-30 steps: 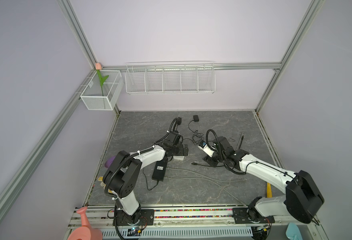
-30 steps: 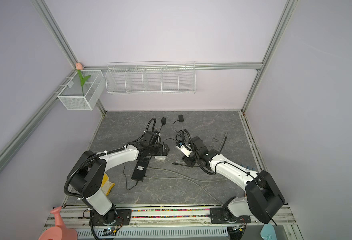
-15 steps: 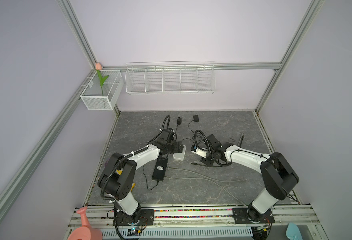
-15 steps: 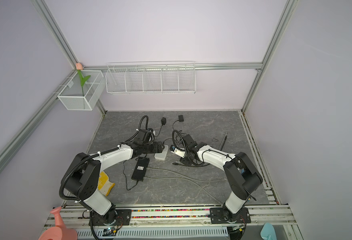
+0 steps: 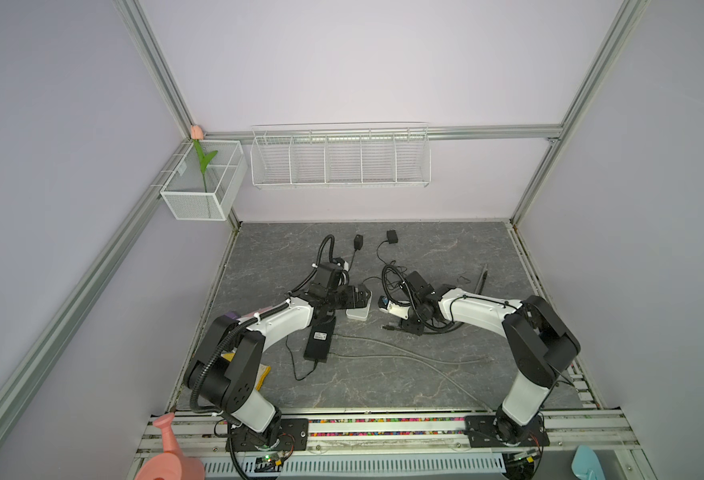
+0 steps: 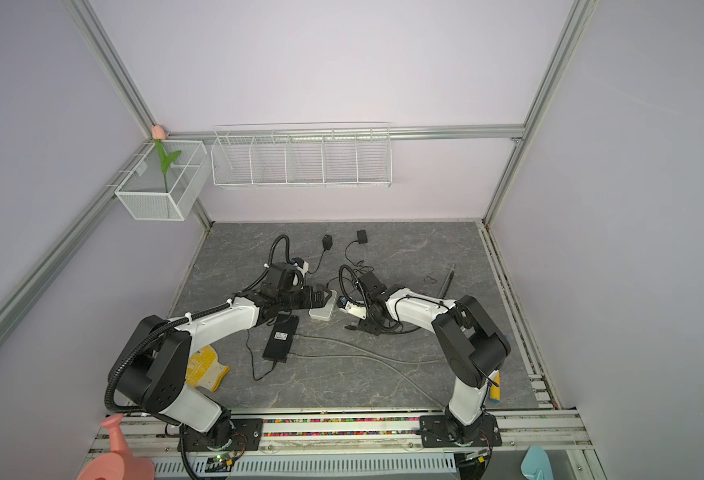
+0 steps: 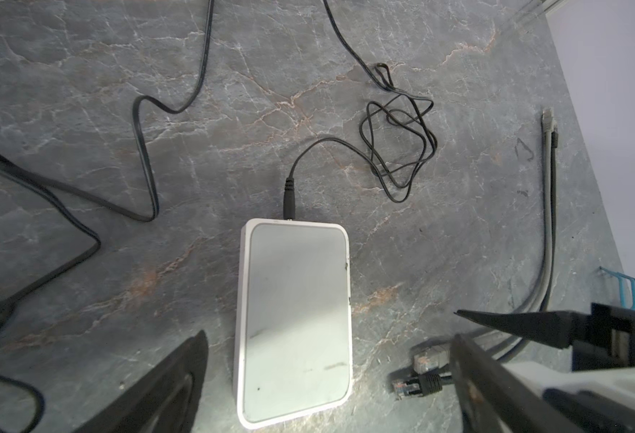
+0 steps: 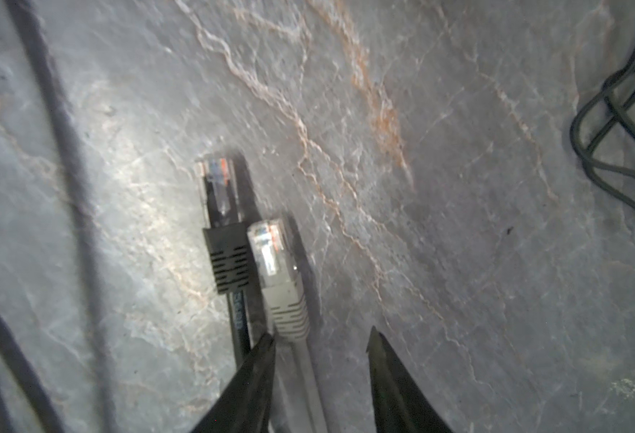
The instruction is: Insert the plug into the switch port
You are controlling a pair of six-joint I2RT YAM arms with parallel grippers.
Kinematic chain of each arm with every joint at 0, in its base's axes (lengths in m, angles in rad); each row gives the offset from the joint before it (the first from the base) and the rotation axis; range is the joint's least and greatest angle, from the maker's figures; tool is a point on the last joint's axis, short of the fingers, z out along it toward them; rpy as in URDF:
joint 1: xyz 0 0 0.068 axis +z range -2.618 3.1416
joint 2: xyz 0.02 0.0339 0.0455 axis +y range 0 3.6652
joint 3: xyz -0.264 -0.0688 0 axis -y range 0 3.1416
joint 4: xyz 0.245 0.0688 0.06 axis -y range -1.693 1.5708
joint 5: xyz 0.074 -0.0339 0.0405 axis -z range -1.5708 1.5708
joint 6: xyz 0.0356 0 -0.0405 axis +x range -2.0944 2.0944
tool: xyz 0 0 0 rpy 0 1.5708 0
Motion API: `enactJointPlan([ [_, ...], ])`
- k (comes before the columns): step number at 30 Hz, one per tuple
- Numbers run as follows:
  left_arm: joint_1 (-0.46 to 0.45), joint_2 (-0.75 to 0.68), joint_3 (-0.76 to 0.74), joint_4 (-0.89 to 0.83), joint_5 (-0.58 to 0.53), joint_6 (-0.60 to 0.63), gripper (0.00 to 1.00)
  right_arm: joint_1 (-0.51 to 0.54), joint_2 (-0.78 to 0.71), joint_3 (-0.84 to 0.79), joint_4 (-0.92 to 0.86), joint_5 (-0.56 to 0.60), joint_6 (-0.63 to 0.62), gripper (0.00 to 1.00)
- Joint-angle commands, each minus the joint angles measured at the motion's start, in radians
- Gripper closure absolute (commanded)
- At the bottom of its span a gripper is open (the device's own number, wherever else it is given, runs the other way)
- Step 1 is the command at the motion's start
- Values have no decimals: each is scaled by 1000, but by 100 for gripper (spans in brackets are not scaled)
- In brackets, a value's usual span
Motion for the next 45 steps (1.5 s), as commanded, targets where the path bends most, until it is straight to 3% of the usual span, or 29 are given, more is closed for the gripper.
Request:
enactJointPlan([
  [1, 4, -38, -26, 52, 26, -1, 1, 13, 32, 20, -22, -21, -20, 56],
  [5, 15, -63, -54, 102, 70, -9, 1, 12, 86, 47, -43, -37, -13, 56],
  [8, 58, -69, -94, 183, 134, -84, 1, 4, 134, 97, -110, -41, 8, 59],
  [14, 161, -6, -176, 402, 386, -197, 0, -23, 198, 175, -230, -120, 28, 70],
  [16, 160, 8, -181, 417, 402, -199, 0, -25, 198, 179, -236, -142, 30, 75],
  [21, 143, -52, -203, 397, 351, -167, 3, -27, 177, 182, -235, -143, 38, 82],
  [26, 67, -202, -164, 138, 79, -24, 1, -29, 139, 184, -204, -137, 40, 89],
  [33, 67, -109, -74, -7, -6, 19, 1, -18, 116, 210, -179, -135, 60, 93],
  [40, 68, 39, -24, 9, 57, -5, 34, -7, 79, 165, -95, -161, 86, 93],
  [45, 68, 64, -25, 16, 56, -13, 40, -4, 75, 160, -59, -184, 101, 94],
])
